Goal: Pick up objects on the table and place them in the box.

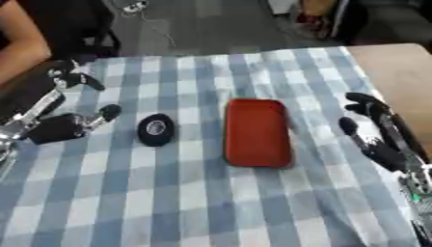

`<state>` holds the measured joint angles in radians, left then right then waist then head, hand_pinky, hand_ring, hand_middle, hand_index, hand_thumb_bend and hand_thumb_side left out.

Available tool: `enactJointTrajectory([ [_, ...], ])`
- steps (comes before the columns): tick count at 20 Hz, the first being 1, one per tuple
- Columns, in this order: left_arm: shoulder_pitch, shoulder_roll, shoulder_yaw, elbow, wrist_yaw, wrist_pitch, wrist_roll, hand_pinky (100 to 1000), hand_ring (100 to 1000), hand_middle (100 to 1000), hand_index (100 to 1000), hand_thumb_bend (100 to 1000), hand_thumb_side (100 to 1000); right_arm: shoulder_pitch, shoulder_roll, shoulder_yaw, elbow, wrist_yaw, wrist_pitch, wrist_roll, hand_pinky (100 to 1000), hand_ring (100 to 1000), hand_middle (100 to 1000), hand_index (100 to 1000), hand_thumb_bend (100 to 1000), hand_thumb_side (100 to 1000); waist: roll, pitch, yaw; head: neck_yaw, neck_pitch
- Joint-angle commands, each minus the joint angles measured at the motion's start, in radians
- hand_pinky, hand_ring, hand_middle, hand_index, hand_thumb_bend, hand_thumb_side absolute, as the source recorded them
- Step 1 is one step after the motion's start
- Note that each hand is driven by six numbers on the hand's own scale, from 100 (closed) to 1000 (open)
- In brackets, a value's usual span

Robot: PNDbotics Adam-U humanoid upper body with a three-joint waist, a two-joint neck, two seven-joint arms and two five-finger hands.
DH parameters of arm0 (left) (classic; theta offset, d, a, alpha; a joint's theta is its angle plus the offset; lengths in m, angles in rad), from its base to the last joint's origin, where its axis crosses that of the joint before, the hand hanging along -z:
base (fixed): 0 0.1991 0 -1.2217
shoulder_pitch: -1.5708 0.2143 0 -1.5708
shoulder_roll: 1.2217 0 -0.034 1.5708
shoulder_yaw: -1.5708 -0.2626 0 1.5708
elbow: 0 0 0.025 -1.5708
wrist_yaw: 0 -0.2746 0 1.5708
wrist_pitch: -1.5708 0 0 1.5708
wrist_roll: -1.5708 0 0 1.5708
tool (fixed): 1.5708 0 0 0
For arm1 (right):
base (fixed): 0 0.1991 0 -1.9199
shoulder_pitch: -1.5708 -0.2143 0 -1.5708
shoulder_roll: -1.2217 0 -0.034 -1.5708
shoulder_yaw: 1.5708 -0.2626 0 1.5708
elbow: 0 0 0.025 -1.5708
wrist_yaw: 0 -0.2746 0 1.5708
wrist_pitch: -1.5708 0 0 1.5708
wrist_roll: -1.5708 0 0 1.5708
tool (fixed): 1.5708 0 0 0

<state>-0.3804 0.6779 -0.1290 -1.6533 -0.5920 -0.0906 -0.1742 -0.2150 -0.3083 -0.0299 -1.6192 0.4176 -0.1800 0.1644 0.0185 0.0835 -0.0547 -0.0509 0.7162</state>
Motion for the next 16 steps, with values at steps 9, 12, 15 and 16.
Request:
enactJointTrajectory([
  [9,-0.152,-0.005,-0.059,0.114,-0.073,-0.059,-0.02,986,997,1000,639,1000,943,-0.002,-0.015,0.003,-0.005,-0.002,-0.002,0.013,897,833,894,906,527,841,-0.002,-0.016,-0.006,0.014,0.004],
  [12,-0.173,-0.022,-0.075,0.152,-0.099,-0.08,-0.034,984,996,1000,643,1000,952,-0.003,-0.015,0.003,-0.002,-0.003,-0.002,0.014,897,833,894,906,526,843,-0.003,-0.017,-0.008,0.014,0.003],
  [15,-0.183,-0.037,-0.085,0.18,-0.122,-0.095,-0.039,984,995,1000,652,1000,956,-0.003,-0.015,0.003,-0.001,-0.003,-0.002,0.015,897,833,894,907,526,842,-0.003,-0.017,-0.008,0.013,0.004],
  [16,-0.184,-0.041,-0.087,0.188,-0.127,-0.099,-0.038,984,994,1000,655,1000,956,-0.004,-0.015,0.003,0.0,-0.003,-0.002,0.015,897,833,894,907,525,843,-0.004,-0.017,-0.008,0.013,0.003],
])
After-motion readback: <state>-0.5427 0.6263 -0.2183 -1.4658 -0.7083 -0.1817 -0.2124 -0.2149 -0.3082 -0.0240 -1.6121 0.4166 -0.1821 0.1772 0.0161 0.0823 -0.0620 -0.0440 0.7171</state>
